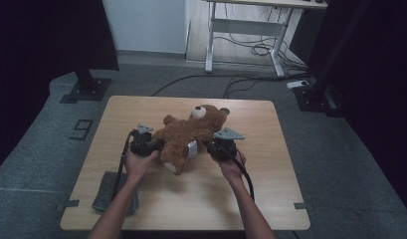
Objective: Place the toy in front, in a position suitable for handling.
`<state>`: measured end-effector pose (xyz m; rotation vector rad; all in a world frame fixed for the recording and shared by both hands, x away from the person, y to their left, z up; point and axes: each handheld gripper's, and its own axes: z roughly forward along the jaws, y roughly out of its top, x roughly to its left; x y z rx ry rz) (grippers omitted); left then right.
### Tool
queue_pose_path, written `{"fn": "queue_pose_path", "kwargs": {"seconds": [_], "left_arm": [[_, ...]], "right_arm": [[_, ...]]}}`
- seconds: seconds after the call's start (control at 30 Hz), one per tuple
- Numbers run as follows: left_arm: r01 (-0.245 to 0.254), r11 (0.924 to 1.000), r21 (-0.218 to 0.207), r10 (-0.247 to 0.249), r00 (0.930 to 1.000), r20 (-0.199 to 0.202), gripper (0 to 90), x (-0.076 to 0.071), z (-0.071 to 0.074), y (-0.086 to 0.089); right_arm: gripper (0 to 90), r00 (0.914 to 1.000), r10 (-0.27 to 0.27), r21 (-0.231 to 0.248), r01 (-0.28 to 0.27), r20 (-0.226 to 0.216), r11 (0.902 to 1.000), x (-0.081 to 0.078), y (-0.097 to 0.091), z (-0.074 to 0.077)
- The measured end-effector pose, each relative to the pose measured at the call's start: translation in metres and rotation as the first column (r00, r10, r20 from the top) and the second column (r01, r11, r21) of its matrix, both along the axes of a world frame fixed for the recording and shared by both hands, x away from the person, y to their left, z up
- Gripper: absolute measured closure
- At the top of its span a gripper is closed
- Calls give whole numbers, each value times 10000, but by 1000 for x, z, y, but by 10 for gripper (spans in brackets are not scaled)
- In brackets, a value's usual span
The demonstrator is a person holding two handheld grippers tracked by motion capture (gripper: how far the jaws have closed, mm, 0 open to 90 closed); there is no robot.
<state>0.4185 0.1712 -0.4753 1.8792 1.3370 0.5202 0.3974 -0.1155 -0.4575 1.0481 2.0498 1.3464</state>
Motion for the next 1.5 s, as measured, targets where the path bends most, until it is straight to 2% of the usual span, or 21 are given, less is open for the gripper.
{"fn": "queue_pose_path", "kwargs": {"seconds": [0.23, 0.33, 0.7, 0.77, 1.1, 1.27, 1.5], "left_arm": [[165, 9997, 172, -164, 9999, -27, 687, 1, 1, -6], [182, 9996, 237, -182, 9998, -33, 686, 2, 2, -7], [328, 9988, 377, -332, 9994, 106, 684, 6, 9, -14], [336, 9983, 470, -344, 9993, 161, 684, 7, 10, -15], [560, 9973, 468, -569, 9982, 178, 683, 9, 14, -23], [695, 9959, 580, -709, 9973, 215, 683, 10, 18, -29], [921, 9927, 779, -944, 9952, 257, 681, 13, 20, -37]], "right_arm": [[776, 10000, -51, -344, 49, -67, 9994, -6, -2, 3], [776, 9995, -222, -377, 213, -227, 9991, -5, -3, 1], [776, 9967, -745, -805, 716, -333, 9942, -11, 2, -1], [776, 9961, -841, -1117, 804, -284, 9905, -14, 5, -1], [775, 9939, -1101, -1547, 1081, -39, 9820, -27, 5, 2], [775, 9908, -1342, -1857, 1356, 201, 9732, -36, 6, 6], [775, 9893, -1451, -1621, 1454, 137, 9760, -43, 0, 4]]}}
